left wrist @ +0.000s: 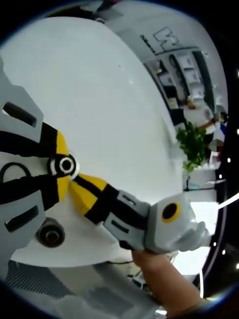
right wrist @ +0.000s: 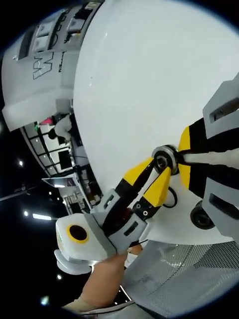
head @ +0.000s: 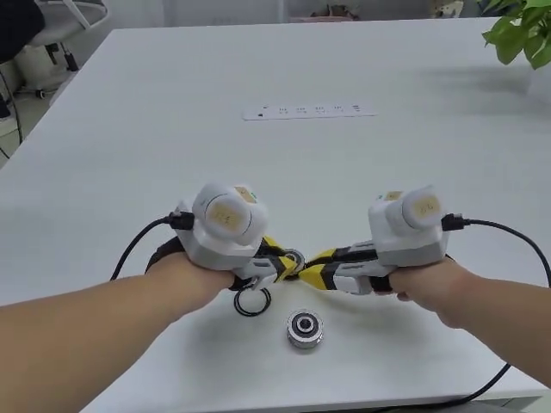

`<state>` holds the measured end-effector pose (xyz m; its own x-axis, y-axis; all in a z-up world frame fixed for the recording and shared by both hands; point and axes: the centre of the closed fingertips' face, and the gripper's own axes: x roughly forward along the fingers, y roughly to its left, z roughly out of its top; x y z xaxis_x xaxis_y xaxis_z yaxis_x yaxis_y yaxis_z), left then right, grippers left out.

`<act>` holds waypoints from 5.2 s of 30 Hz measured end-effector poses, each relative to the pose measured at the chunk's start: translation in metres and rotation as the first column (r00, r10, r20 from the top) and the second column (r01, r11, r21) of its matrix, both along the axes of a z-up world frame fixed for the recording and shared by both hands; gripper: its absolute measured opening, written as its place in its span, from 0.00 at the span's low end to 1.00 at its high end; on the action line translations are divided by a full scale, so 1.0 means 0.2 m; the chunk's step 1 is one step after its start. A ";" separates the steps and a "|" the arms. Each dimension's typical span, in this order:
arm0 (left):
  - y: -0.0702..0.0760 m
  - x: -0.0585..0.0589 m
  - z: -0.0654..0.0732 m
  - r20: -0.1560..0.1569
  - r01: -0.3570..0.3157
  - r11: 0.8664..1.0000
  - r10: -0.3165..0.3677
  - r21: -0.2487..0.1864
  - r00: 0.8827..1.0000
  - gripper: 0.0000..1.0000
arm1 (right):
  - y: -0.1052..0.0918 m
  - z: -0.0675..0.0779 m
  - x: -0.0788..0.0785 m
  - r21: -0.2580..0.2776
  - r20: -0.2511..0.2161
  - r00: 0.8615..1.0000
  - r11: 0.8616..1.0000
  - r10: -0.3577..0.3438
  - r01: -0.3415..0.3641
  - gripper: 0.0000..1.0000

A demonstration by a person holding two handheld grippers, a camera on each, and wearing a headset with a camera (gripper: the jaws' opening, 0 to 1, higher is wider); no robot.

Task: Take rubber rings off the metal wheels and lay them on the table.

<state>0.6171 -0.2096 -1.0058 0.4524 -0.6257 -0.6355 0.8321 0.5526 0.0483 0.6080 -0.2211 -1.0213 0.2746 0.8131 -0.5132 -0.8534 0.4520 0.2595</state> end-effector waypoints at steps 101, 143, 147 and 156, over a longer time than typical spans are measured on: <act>0.21 -0.24 0.30 0.001 0.038 0.989 -0.038 -0.146 0.999 0.47 | 0.10 0.33 -0.10 0.240 -0.164 0.982 0.962 -0.092 0.130 0.00; 0.45 -0.35 0.26 -0.030 -0.042 0.988 0.038 -0.150 0.999 0.70 | 0.28 0.07 -0.23 0.086 -0.248 0.968 0.996 0.026 -0.005 0.00; 0.45 -0.35 0.26 -0.034 -0.042 0.988 0.038 -0.148 0.999 0.70 | 0.28 0.06 -0.22 0.083 -0.244 0.970 0.997 0.016 0.004 0.00; 0.44 -0.34 0.25 -0.042 -0.041 0.988 0.035 -0.146 0.999 0.70 | 0.26 0.07 -0.21 0.081 -0.237 0.971 0.997 0.000 0.019 0.08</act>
<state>0.5481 -0.1217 -0.9548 0.4542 -0.6961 -0.5559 0.8101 0.5824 -0.0675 0.5663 -0.1693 -1.0072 0.1611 0.8532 -0.4961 -0.7590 0.4285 0.4903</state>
